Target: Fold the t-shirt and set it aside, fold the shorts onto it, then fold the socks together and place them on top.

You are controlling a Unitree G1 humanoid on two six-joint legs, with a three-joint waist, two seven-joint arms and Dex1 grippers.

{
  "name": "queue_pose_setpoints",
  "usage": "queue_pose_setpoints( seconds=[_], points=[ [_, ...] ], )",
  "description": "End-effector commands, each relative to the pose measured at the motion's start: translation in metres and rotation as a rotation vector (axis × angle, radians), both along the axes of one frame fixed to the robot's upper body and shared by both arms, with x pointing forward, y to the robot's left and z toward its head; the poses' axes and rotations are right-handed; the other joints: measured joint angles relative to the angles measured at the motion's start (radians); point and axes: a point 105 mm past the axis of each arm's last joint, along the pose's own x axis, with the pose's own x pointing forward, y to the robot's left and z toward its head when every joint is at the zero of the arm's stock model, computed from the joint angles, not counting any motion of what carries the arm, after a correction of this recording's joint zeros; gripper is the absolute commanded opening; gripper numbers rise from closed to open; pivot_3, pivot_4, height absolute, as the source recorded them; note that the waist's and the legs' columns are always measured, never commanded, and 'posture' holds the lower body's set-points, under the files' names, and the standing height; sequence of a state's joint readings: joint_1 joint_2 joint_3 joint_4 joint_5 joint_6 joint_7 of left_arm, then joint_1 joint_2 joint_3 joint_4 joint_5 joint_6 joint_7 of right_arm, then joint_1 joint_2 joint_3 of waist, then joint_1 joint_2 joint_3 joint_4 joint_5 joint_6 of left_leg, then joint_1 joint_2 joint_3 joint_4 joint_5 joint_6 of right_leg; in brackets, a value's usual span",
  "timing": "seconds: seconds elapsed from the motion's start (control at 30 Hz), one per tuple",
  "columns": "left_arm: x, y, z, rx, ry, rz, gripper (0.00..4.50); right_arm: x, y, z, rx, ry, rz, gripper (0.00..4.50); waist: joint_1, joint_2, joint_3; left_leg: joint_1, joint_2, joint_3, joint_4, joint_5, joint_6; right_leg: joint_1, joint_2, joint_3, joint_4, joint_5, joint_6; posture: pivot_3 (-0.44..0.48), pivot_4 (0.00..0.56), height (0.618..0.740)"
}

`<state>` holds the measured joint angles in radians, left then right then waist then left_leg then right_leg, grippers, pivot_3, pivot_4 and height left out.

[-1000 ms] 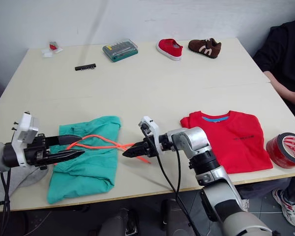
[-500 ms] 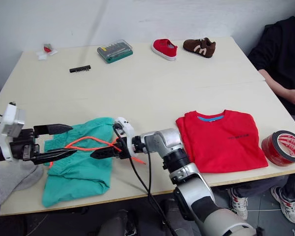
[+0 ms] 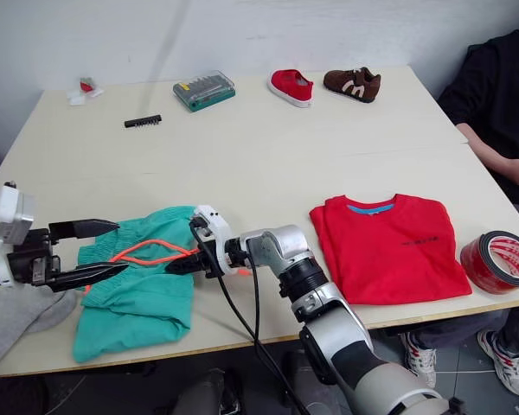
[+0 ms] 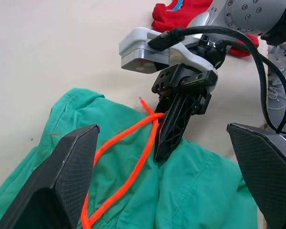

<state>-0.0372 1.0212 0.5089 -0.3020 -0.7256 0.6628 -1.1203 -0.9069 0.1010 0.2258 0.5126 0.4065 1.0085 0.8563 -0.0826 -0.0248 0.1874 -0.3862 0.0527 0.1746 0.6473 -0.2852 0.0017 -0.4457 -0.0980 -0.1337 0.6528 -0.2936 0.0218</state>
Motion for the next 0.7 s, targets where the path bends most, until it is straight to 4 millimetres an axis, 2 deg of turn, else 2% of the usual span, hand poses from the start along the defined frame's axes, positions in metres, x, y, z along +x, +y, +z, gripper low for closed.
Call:
queue_pose_setpoints(
  seconds=[0.03,0.1,0.23,0.37,0.5,0.57,0.67,0.7],
  points=[
    [0.002,-0.013,0.007,-0.035,-0.031,-0.060,4.50,0.011,-0.022,0.022,0.018,-0.074,-0.038,0.02,0.009,0.000,0.000,0.000,0.000,0.000,0.000,0.000,0.000,0.000,0.000,0.000,0.000,0.000,0.000,0.000,0.150,0.740],
    [0.003,-0.023,0.009,-0.060,-0.028,-0.107,4.50,0.014,-0.043,0.037,0.018,-0.129,-0.055,0.02,0.019,0.000,0.000,-0.002,-0.001,-0.001,0.000,0.000,0.001,0.000,-0.001,0.000,-0.001,0.000,0.000,0.000,0.150,0.740],
    [0.001,-0.051,0.013,-0.103,-0.022,-0.247,4.50,0.013,-0.100,0.072,-0.010,-0.238,-0.125,0.02,0.034,0.000,0.000,-0.004,-0.002,-0.002,0.000,0.002,0.007,-0.001,-0.001,-0.001,-0.004,0.001,0.001,0.000,0.150,0.740],
    [0.002,-0.079,0.025,-0.177,-0.036,-0.368,4.50,0.001,-0.174,0.097,-0.127,-0.343,-0.226,0.02,0.043,0.000,0.000,-0.006,-0.001,-0.001,0.000,0.000,0.010,-0.001,0.000,-0.002,-0.007,0.001,0.002,0.000,0.150,0.740],
    [0.006,-0.091,0.025,-0.186,-0.040,-0.432,4.50,-0.015,-0.246,0.104,-0.318,-0.410,-0.330,0.02,0.056,0.001,0.001,-0.005,-0.002,0.000,0.000,-0.001,0.011,0.000,0.001,-0.002,-0.010,0.000,0.003,0.000,0.150,0.740],
    [0.008,-0.093,0.023,-0.183,-0.036,-0.446,4.50,-0.022,-0.271,0.105,-0.390,-0.422,-0.355,0.02,0.051,0.000,0.002,-0.005,-0.002,0.000,0.000,-0.002,0.011,0.000,0.002,-0.002,-0.011,0.000,0.004,0.000,0.150,0.740],
    [0.013,-0.096,0.021,-0.183,-0.041,-0.468,4.50,-0.029,-0.331,0.104,-0.566,-0.427,-0.430,0.02,0.056,0.000,0.004,-0.004,-0.001,0.000,0.000,-0.001,0.010,0.001,0.004,-0.001,-0.010,-0.001,0.005,0.000,0.150,0.740],
    [0.014,-0.097,0.021,-0.183,-0.044,-0.475,4.50,-0.030,-0.343,0.103,-0.609,-0.433,-0.435,0.02,0.057,0.000,0.004,-0.004,-0.002,0.000,0.000,-0.001,0.010,0.001,0.004,-0.001,-0.010,-0.001,0.005,0.000,0.150,0.740]
  ],
)
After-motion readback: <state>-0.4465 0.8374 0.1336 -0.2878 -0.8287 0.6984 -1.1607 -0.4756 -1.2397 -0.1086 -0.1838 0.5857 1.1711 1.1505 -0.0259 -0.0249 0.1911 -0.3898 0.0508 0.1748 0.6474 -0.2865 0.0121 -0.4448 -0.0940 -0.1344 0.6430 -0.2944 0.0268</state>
